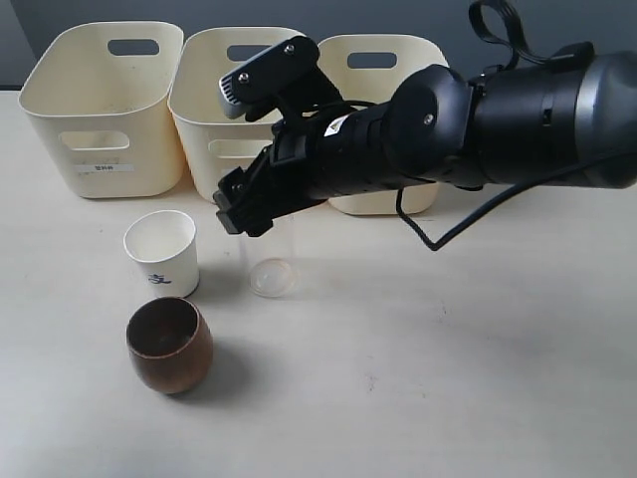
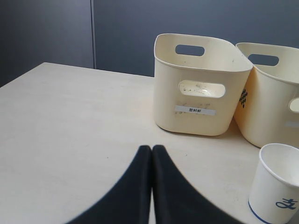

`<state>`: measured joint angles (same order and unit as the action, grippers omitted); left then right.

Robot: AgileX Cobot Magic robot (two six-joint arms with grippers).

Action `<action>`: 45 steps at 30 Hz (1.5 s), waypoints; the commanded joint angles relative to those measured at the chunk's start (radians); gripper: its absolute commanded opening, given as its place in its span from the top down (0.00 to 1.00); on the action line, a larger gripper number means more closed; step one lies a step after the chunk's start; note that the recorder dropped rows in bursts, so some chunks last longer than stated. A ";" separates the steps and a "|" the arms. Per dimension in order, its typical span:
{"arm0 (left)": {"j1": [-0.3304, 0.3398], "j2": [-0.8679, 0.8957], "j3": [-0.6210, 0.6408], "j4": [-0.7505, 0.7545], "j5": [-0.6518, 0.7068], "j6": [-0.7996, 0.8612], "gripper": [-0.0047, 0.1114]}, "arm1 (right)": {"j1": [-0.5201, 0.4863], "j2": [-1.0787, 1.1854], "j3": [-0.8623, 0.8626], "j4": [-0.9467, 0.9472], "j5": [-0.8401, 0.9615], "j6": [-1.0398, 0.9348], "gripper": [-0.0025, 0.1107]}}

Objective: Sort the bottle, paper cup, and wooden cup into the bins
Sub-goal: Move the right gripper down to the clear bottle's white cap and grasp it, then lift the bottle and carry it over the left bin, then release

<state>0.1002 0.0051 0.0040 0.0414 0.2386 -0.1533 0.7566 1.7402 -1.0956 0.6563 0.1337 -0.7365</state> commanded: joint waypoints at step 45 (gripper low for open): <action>-0.003 -0.005 -0.004 0.001 -0.007 -0.001 0.96 | 0.145 -0.081 -0.140 -0.004 -0.170 -0.038 0.99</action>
<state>0.1002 0.0051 0.0040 0.0414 0.2386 -0.1533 0.8777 1.6725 -1.1713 0.6590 -0.0243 -0.7635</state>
